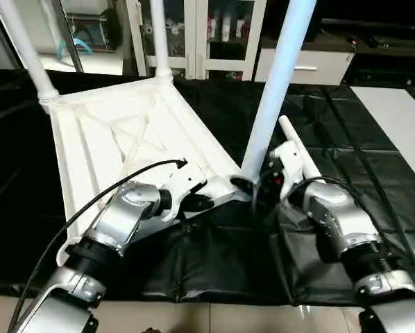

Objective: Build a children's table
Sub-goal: Rotate leg to tighten

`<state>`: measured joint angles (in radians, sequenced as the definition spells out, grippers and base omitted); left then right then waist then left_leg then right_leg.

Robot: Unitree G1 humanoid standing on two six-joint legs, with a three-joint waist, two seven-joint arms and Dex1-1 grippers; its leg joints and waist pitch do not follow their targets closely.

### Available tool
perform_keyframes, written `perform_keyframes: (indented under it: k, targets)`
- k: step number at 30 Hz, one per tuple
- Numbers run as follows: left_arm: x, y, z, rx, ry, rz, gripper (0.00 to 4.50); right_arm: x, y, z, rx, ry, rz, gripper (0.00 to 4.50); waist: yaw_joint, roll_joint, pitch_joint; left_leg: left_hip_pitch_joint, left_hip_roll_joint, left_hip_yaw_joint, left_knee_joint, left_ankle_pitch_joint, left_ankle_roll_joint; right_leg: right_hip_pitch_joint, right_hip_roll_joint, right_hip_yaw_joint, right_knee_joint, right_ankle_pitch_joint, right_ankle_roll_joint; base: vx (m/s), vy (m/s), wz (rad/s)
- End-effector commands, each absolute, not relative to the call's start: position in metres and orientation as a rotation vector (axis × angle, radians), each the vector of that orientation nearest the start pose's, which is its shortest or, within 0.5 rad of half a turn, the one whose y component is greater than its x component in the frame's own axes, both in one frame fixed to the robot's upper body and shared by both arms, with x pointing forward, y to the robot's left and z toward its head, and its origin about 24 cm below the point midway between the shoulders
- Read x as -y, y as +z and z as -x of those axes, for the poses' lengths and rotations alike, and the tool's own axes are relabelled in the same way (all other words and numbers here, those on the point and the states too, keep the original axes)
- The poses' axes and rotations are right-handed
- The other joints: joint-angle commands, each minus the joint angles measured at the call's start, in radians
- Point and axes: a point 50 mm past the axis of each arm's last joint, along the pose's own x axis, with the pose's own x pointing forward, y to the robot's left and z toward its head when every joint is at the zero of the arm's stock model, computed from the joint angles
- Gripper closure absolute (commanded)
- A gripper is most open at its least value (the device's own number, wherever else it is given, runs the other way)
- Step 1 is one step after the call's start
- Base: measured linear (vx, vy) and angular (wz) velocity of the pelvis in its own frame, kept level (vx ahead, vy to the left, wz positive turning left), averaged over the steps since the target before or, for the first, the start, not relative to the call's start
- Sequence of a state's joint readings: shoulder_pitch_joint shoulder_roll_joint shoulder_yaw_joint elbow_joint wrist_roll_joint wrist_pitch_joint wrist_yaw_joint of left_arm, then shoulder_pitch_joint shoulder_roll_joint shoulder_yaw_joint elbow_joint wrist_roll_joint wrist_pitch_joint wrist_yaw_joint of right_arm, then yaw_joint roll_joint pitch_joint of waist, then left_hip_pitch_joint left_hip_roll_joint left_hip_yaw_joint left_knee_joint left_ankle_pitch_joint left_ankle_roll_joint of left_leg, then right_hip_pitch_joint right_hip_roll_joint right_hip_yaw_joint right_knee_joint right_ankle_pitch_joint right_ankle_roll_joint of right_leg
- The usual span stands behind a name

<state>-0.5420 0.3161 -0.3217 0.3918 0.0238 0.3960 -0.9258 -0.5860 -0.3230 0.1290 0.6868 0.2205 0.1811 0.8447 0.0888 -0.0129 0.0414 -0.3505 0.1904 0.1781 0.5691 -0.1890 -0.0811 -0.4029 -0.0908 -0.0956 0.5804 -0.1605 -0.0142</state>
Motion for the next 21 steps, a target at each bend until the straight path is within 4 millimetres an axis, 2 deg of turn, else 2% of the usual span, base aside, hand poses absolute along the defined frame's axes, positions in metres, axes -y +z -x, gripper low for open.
perform_keyframes:
  k: [1, 2, 4, 5, 7, 9, 13, 15, 19, 21]
  targets:
    - [-0.114, 0.0236, -0.2988, -0.656, -1.128, -0.359, 4.5, 0.1607, 0.0543, -0.3409, -0.343, 0.884, 0.074, 0.38, -0.001, -0.007, -0.058, 0.001, 0.042, -0.005, -0.059, -0.169, 0.072, 0.056, -0.064, 0.053, -0.053, -0.196, -0.24, 0.0, 0.0, 0.0]
    - [-0.1144, 0.0234, -0.2988, -0.657, -1.125, -0.358, 4.5, 0.1627, 0.0554, -0.3419, -0.341, 0.885, 0.074, 0.38, -0.002, -0.009, -0.058, 0.0, 0.041, -0.005, -0.058, -0.168, 0.07, 0.056, -0.064, 0.053, -0.055, -0.208, -0.235, 0.0, 0.0, 0.0]
    - [-0.1151, 0.0233, -0.2983, -0.66, -1.121, -0.358, 4.5, 0.1652, 0.0571, -0.3436, -0.339, 0.895, 0.07, 0.38, -0.003, -0.008, -0.058, 0.0, 0.041, -0.006, -0.058, -0.173, 0.068, 0.056, -0.063, 0.052, -0.055, -0.221, -0.231, 0.0, 0.0, 0.0]
    - [-0.1154, 0.0232, -0.2981, -0.66, -1.12, -0.358, 4.5, 0.1658, 0.0575, -0.3441, -0.339, 0.898, 0.07, 0.61, -0.003, -0.008, -0.058, 0.0, 0.042, -0.006, -0.058, -0.17, 0.068, 0.056, -0.063, 0.052, -0.053, -0.219, -0.23, 0.0, 0.0, 0.0]
    - [-0.1157, 0.0235, -0.2982, -0.662, -1.119, -0.358, 4.5, 0.1659, 0.0585, -0.3462, -0.327, 0.898, 0.062, 0.61, -0.002, -0.008, -0.06, -0.001, 0.042, -0.006, -0.057, -0.151, 0.073, 0.056, -0.063, 0.052, -0.05, -0.195, -0.234, 0.0, 0.0, 0.0]
    - [-0.1166, 0.0236, -0.2984, -0.665, -1.113, -0.359, 4.5, 0.1644, 0.0579, -0.348, -0.321, 0.915, 0.042, 0.87, -0.002, -0.009, -0.062, -0.002, 0.042, -0.005, -0.054, -0.138, 0.084, 0.056, -0.064, 0.051, -0.046, -0.165, -0.256, 0.0, 0.0, 0.0]
    - [-0.1178, 0.0236, -0.2985, -0.668, -1.109, -0.36, 4.5, 0.1627, 0.0555, -0.3481, -0.331, 0.94, 0.041, 1.12, 0.0, -0.007, -0.064, -0.001, 0.042, -0.005, -0.052, -0.132, 0.089, 0.057, -0.064, 0.051, -0.043, -0.153, -0.263, 0.0, 0.0, 0.0]
    - [-0.1193, 0.0238, -0.2984, -0.671, -1.106, -0.361, 4.5, 0.1608, 0.0531, -0.3477, -0.34, 0.96, 0.042, 1.42, 0.001, -0.006, -0.063, -0.001, 0.042, -0.005, -0.052, -0.137, 0.092, 0.057, -0.063, 0.05, -0.043, -0.157, -0.266, 0.0, 0.0, 0.0]
    - [-0.1211, 0.0241, -0.2986, -0.674, -1.102, -0.364, 4.5, 0.1579, 0.0505, -0.3476, -0.351, 0.984, 0.054, 1.59, 0.001, -0.006, -0.062, -0.001, 0.043, -0.005, -0.053, -0.152, 0.084, 0.057, -0.063, 0.05, -0.045, -0.177, -0.262, 0.0, 0.0, 0.0]
    - [-0.1215, 0.0243, -0.2987, -0.675, -1.101, -0.365, 4.5, 0.157, 0.0497, -0.3475, -0.355, 0.991, 0.058, 1.87, 0.001, -0.006, -0.062, -0.001, 0.042, -0.006, -0.053, -0.156, 0.083, 0.057, -0.063, 0.05, -0.046, -0.186, -0.261, 0.0, 0.0, 0.0]
